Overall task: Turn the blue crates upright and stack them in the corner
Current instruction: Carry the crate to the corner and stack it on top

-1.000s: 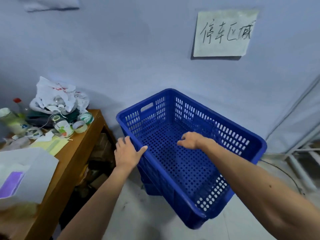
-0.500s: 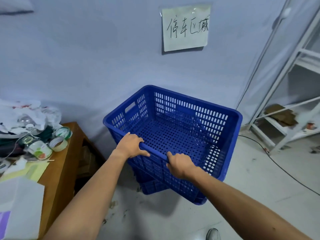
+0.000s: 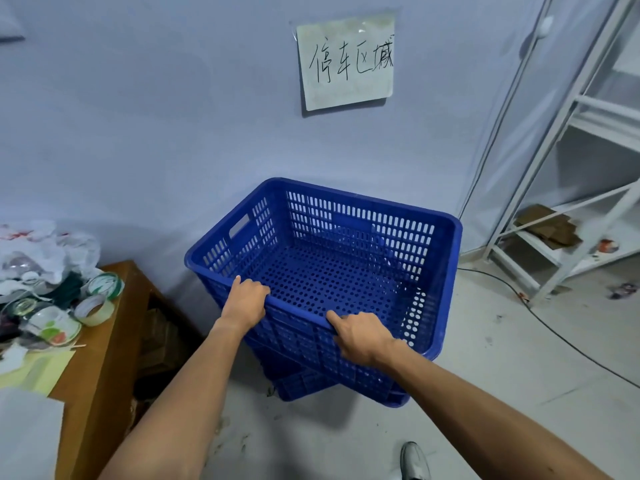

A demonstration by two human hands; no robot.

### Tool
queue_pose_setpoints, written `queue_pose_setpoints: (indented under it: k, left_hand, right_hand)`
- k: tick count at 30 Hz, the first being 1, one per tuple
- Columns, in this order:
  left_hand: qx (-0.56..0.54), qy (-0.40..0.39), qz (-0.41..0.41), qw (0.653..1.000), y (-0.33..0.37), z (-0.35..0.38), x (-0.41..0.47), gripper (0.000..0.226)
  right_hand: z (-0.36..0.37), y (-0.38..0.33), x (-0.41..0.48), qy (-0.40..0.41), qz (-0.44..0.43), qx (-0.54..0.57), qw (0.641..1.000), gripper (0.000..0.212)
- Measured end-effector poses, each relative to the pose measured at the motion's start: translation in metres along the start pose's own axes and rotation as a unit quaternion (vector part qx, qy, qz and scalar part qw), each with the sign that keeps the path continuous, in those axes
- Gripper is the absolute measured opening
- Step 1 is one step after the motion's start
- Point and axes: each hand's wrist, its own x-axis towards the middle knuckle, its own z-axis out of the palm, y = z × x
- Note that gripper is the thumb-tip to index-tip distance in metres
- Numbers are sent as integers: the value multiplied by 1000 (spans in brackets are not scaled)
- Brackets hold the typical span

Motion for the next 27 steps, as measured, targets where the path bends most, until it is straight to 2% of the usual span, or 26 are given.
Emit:
queue_pose_setpoints:
  k: [4,10,14,20,27]
  left_hand:
    - [9,-10,-29,999,22,-7,10,17]
    - [69,-38,1,997,51,-26,27,9]
    - [88,-49,-14,995,71,-34,43,7]
    - [87,-53,-47,994,99,-36,65,10]
    - [97,-43,-88,990,112,-43,88,12]
  right_hand:
    - [-10,45,17,-11,-24,-22,999,25]
    - [-27,112,44,-17,-71,-43,996,27]
    - [-36,155,66,-13,-109,-78,991,28]
    - [-43,199,90,1,-138,-121,983,42]
    - [-51,227,119,8,-153,-125,980,40]
